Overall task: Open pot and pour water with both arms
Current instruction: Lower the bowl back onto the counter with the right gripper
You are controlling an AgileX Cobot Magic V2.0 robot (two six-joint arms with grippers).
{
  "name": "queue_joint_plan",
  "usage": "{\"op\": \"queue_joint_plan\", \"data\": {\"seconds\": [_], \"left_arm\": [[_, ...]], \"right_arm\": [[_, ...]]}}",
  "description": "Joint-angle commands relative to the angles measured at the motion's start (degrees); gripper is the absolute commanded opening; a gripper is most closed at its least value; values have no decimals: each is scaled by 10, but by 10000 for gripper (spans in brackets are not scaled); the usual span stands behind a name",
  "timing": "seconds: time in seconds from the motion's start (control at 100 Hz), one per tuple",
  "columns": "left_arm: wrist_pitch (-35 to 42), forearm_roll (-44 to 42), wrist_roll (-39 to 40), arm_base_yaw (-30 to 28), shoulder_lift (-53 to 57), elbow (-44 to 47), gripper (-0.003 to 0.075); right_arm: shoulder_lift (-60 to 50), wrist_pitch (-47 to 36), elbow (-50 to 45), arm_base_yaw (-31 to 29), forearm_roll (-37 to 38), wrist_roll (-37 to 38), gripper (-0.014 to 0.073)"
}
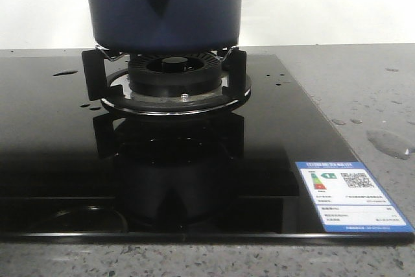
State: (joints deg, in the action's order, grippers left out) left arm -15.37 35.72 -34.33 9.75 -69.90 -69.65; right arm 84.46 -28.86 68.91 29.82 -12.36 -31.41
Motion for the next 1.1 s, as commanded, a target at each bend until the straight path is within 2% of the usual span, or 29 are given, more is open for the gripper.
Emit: {"op": "queue_joint_plan", "data": {"seconds": [0.0,0.14,0.24,0.37,0.45,0.54,0.7,1.09], "left_arm": [[42,19,0,7,15,-21,379],[40,19,-15,42,15,-21,379],[45,19,-23,74,14,-21,379],[69,19,-26,114,12,-21,379],[85,19,-26,138,12,-21,379],[100,19,-26,160,9,-21,379],[100,19,-26,183,-6,-21,379],[100,22,-26,192,-22,-21,379]], "right_arm": [[-54,66,31,-15,-17,-3,-56],[-91,245,63,-76,-74,-3,-55],[-103,439,102,-160,-113,13,-55],[-96,662,132,-280,-95,123,-55],[-87,772,132,-348,-63,158,-55],[-63,875,128,-399,-39,173,-55],[-31,911,94,-432,-22,180,-55],[2,875,33,-432,-6,183,-55]]}}
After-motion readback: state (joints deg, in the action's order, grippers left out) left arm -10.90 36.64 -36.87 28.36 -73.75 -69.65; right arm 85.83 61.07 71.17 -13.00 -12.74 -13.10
